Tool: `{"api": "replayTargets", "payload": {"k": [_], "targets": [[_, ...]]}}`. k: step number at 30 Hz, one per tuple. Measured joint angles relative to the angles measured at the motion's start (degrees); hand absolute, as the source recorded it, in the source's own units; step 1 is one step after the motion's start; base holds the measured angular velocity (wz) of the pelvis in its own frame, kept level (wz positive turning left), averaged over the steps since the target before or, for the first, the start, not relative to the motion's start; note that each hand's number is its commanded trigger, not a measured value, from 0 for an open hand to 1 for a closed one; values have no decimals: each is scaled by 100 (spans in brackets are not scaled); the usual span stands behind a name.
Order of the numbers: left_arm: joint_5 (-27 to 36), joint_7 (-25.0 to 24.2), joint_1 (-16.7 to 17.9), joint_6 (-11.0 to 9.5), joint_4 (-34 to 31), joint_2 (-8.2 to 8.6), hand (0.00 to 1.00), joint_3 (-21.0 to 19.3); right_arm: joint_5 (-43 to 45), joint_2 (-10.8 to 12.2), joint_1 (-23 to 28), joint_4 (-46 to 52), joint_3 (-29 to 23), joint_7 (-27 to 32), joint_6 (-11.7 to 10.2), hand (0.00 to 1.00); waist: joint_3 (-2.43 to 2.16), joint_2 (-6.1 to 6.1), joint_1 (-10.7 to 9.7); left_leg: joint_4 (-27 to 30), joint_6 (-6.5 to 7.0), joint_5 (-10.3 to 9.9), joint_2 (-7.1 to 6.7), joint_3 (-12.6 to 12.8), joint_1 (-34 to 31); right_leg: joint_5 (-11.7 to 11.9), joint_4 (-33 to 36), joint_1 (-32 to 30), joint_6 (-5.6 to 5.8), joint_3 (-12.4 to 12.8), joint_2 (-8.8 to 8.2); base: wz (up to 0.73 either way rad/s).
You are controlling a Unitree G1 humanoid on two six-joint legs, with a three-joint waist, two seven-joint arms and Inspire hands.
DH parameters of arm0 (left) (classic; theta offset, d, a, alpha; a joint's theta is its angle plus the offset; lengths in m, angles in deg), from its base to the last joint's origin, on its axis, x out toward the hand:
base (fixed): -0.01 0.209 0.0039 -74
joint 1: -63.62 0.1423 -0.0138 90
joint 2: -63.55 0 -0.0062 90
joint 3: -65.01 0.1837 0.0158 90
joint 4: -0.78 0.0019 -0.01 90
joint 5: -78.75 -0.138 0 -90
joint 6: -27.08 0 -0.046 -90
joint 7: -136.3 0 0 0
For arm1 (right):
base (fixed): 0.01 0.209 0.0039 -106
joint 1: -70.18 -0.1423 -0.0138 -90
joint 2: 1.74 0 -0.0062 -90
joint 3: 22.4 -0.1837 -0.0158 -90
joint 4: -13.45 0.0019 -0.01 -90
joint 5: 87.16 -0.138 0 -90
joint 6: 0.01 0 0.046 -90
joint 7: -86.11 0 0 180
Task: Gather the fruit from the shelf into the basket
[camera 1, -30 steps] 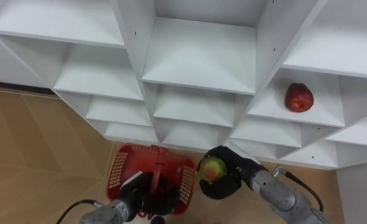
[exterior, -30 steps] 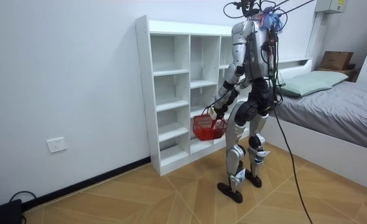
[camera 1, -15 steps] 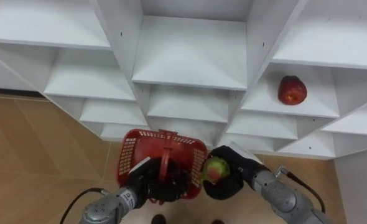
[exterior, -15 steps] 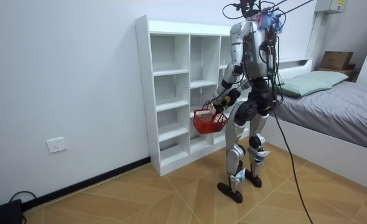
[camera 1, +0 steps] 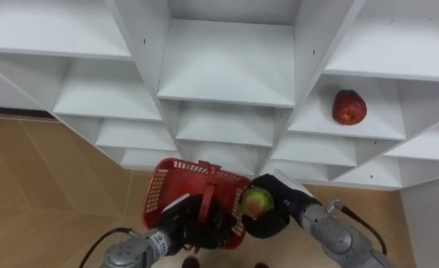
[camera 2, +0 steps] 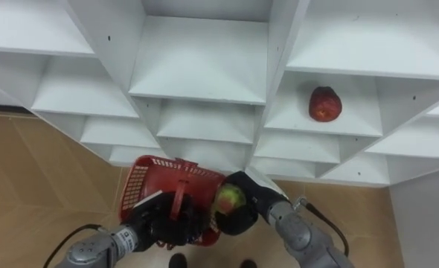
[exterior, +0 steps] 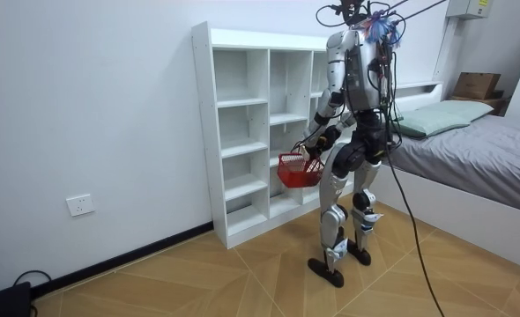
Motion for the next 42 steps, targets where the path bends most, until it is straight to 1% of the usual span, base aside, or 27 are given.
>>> {"api": "replayTargets", "payload": {"k": [6,11,18,30,35,40,41,42], "targets": [[-5,-16,-16,42,194,16,100,172,-1,20,-203,0,0,15,-1,100,5,48,-8,0,0,0,2,0,-1,1,8,-6,-2,1,0,0],[-8,-21,-35,44,257,8,100,176,-1,44,-234,-1,4,112,-1,100,6,65,-5,0,0,0,1,-1,0,2,8,-6,-3,5,-1,0],[-8,-21,-38,44,256,10,100,176,-27,122,-237,-1,1,397,-5,100,7,70,5,0,0,0,5,-1,3,7,13,-8,-8,3,1,0],[-12,-21,-43,43,256,-4,100,175,-38,157,-291,-172,-2,524,-12,100,18,89,6,-14,0,0,5,13,1,10,10,-20,-9,9,-1,0],[4,-21,-64,43,250,-10,100,169,-40,162,-298,-240,8,587,-15,100,18,88,9,-45,0,1,11,86,-1,11,26,-75,-8,72,-2,-7],[16,-21,-214,41,206,9,100,170,-112,179,-298,-241,79,679,-15,100,18,87,7,-62,1,1,14,124,-2,11,26,-101,-7,137,0,-3],[17,-21,-223,34,181,9,100,172,-126,184,-298,-241,85,693,-15,98,18,87,7,-64,1,2,13,126,0,11,26,-101,-7,141,0,0],[17,-22,-231,22,112,9,100,181,-189,187,-298,-245,99,720,-19,87,18,87,7,-70,2,2,12,129,5,11,25,-101,-7,146,-1,0]]}}
